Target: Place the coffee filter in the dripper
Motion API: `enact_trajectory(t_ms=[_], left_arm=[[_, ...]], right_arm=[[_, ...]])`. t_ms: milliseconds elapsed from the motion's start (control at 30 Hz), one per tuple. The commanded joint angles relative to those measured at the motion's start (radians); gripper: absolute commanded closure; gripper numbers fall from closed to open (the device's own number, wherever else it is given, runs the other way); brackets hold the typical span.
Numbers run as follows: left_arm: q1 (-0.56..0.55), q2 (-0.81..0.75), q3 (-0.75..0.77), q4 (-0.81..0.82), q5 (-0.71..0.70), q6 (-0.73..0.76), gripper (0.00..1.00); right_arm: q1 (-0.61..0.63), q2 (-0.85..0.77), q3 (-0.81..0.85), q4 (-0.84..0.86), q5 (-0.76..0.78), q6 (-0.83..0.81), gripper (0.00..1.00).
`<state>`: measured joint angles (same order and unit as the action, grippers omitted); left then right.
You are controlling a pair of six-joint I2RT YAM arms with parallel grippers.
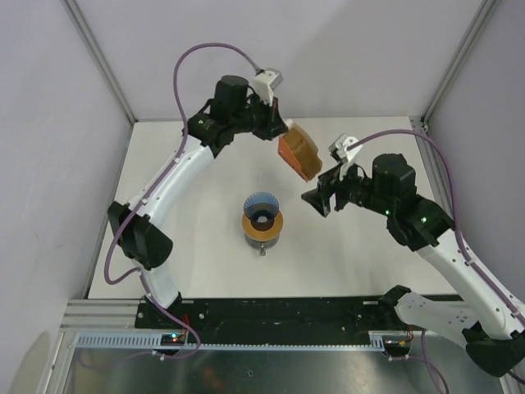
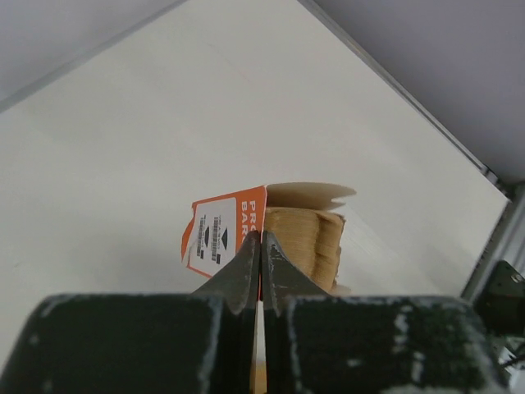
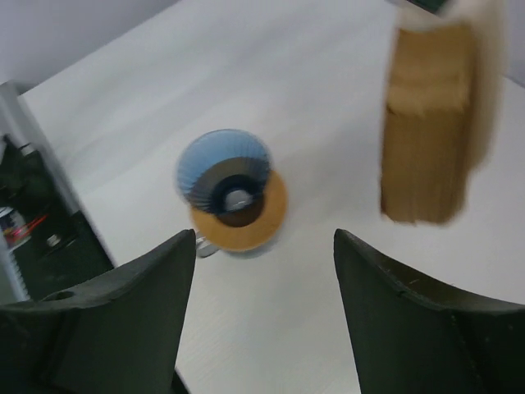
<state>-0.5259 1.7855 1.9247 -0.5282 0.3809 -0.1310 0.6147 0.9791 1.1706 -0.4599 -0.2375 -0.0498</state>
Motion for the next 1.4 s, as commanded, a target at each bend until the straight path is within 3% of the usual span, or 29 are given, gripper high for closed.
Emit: enact_trajectory(t_ms=[0,167,300,567,867,967,1133,1367], left_arm=[[-0.1,-0.063,0.079,-0.06,0.048,-0.048,1.0],[-0.199,-0.009,0.091,-0.079,0.089,-0.052,1.0],[-0.245,0.074,0.151,-0.079,0.153,0.012,1.0],[-0.252,0.213,0.115,-0.082,0.248,0.139,1.0],[-0.253,0.273,0.009,-0.081,0.245,0.202,1.0],[-0.252,0.28,-0.014,-0.082,0.247,0.224,1.0],[-0.252,0.283,-0.056,-0.082,0.252,0.283,1.0],[-0.25,0.25,-0.135,-0.081,0.254,0.365,1.0]], right_arm=[[0.034,-0.061,0.004,-0.064,-0.222,-0.039,0.28],[-0.021,-0.107,0.0,-0.183,-0.183,-0.017,0.24],[-0.085,-0.109,-0.078,-0.218,-0.245,0.058,0.32],[-0.12,-0.139,-0.337,-0.065,-0.3,0.225,0.34],[-0.122,-0.089,-0.398,-0.018,-0.194,0.23,0.36],[-0.121,-0.074,-0.457,0.054,-0.13,0.257,0.41],[-0.12,-0.062,-0.512,0.153,-0.193,0.288,0.43],[-0.119,-0.039,-0.56,0.134,-0.217,0.275,0.51]])
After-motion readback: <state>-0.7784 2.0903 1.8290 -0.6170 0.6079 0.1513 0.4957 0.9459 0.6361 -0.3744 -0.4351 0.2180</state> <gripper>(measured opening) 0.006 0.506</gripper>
